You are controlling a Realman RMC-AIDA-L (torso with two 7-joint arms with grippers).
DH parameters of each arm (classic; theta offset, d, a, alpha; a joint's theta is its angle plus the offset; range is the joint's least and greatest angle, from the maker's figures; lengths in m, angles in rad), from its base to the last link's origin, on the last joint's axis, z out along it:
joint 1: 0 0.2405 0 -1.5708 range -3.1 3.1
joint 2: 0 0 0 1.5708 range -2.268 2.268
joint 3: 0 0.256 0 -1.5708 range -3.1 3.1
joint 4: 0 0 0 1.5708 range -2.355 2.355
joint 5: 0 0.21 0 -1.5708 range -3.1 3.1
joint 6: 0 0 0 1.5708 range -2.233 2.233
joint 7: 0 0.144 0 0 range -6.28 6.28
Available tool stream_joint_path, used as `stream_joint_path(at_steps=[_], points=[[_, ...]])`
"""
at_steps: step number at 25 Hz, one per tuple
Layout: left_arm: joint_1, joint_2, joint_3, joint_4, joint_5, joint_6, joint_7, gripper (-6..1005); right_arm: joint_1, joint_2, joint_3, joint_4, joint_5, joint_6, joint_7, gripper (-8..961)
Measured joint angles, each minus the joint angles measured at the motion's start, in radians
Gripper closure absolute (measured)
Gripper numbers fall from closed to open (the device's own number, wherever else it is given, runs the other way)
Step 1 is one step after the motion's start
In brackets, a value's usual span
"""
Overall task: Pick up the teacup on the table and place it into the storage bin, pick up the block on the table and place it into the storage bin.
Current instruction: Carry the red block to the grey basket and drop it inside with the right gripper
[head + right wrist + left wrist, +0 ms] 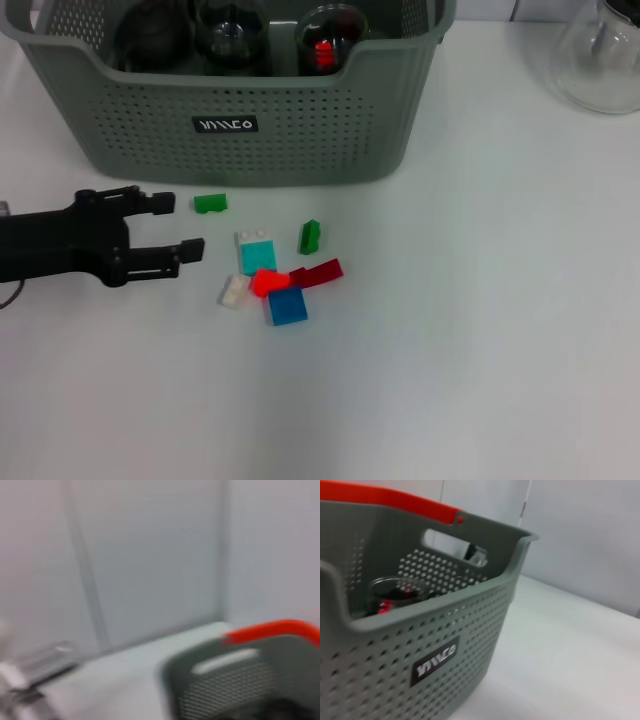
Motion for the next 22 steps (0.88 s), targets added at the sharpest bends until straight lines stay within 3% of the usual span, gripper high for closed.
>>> stream_joint_path(at_steps=[5,12,16,22], points=[[-0.024,-0.012,0.016,-0.001,0.0,0.009,0.0,203,0.086,0.042,-0.106,0.101,-0.263,0.277,-0.036,748],[-0.043,-0.017,0.026,-0.001,0.0,0.011,0.008,204,0.127,0.088,-0.273,0.336,-0.446,0.615,-0.041,748],[-0.047,-0.017,0.026,-0.001,0.0,0.011,0.011,204,0.125,0.107,-0.299,0.391,-0.501,0.684,-0.03,747],[-0.048,-0.016,0.026,-0.001,0.001,0.004,0.012,204,0.104,0.108,-0.314,0.394,-0.507,0.689,-0.011,747]])
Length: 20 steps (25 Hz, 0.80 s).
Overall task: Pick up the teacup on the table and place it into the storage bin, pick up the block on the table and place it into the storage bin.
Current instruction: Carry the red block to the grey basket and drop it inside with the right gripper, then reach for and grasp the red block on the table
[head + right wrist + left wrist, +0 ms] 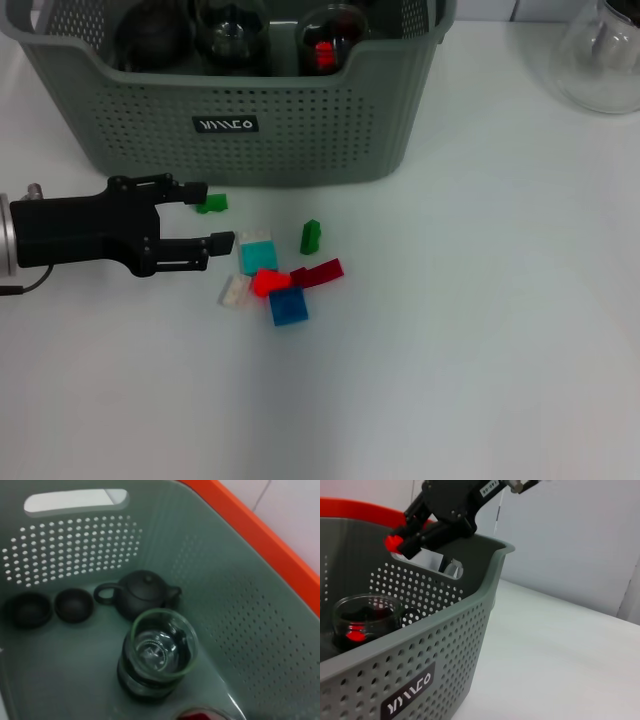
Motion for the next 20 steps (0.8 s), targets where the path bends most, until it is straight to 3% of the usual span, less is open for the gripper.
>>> stream_joint_path(at_steps=[4,8,11,13,14,20], points=[[0.0,0.0,0.0,0.0,0.0,-0.004,0.0,203,-0.012,-0.001,-0.001,-0.013,-0.001,-0.001,0.006,747],[0.002,0.0,-0.001,0.0,0.0,-0.004,0.001,202,-0.041,0.004,-0.002,-0.08,0.003,-0.029,0.021,531],[0.003,0.0,-0.004,0.0,0.0,-0.001,0.001,202,-0.093,0.007,-0.002,-0.212,0.046,-0.108,0.031,378],[0.005,0.0,-0.005,0.0,0.0,0.003,0.001,202,-0.173,0.001,0.01,-0.393,0.186,-0.234,0.018,311],[0.006,0.0,-0.006,0.0,0.0,0.004,0.001,202,-0.173,0.001,0.01,-0.393,0.186,-0.234,0.018,295],[0.01,0.002,-0.006,0.0,0.0,0.002,0.001,202,-0.363,-0.028,0.05,-0.657,0.573,-0.553,-0.107,231]])
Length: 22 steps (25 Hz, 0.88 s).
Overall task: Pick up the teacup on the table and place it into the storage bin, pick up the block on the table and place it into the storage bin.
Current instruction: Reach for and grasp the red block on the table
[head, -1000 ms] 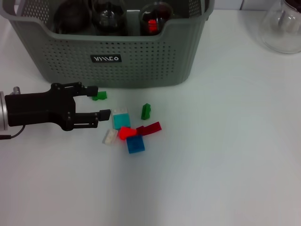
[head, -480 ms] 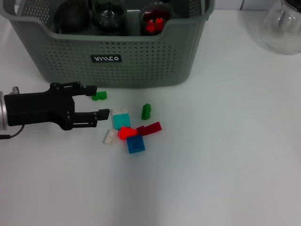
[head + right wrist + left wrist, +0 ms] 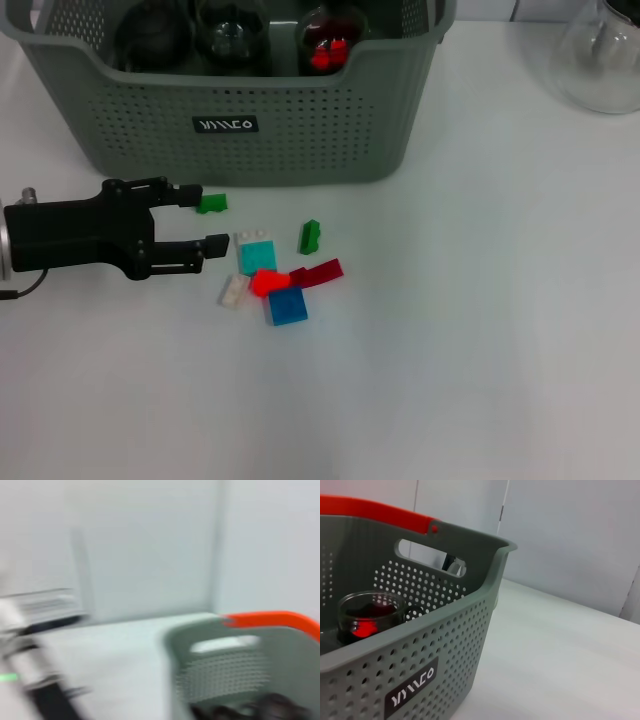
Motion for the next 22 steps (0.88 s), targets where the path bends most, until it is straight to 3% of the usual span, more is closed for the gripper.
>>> stream_joint_path(at_steps=[5,7,10,17,22], points=[[0.001,0.002,-0.002,0.0,0.0,-0.004,-0.002,201,-0.076,-0.01,0.004,-0.01,0.087,-0.239,-0.096,233],[0.001,0.002,-0.002,0.0,0.0,-0.006,-0.003,201,-0.078,-0.009,-0.008,0.051,0.05,-0.325,-0.117,235],[0.001,0.002,-0.002,0.0,0.0,-0.008,-0.005,201,-0.059,-0.003,-0.029,0.144,-0.041,-0.34,-0.129,236],[-0.001,-0.002,-0.003,0.0,0.0,-0.013,-0.006,201,0.065,0.028,-0.061,0.486,-0.288,-0.101,-0.175,247],[-0.001,-0.005,-0.001,-0.002,0.0,-0.013,-0.007,204,0.136,0.037,-0.163,0.678,-0.306,0.125,-0.194,261]])
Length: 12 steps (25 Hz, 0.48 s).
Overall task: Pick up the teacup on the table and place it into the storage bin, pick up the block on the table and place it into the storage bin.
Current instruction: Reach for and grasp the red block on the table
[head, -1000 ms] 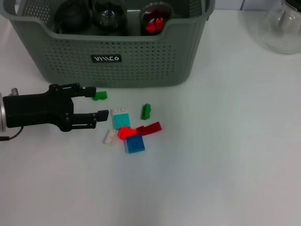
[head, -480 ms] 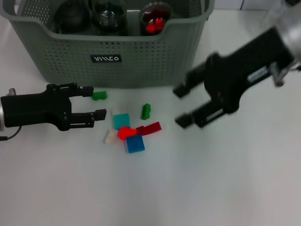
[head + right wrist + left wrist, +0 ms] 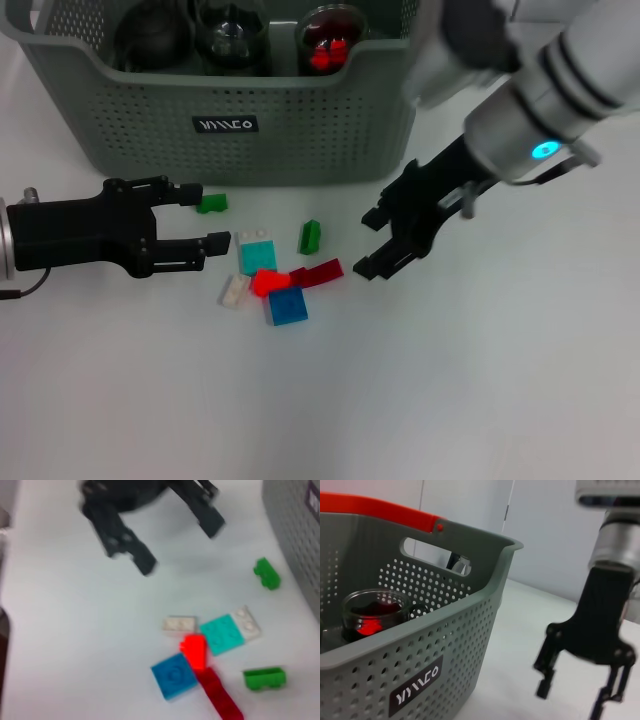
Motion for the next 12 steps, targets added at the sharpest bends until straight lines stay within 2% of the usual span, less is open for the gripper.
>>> stream_joint_path(at_steps=[3,8,12], points=[[0.0,0.0,0.0,0.0,0.0,0.0,0.001,202,0.021,0.008,-0.086,0.062,0.023,0.11,-0.002,269],[-0.002,-0.002,0.002,0.0,0.0,0.001,0.002,203,0.031,0.01,-0.278,0.11,0.166,0.236,-0.003,283],[-0.001,-0.003,0.002,0.0,0.0,0.002,0.004,203,0.025,0.01,-0.348,0.112,0.209,0.286,0.001,294]])
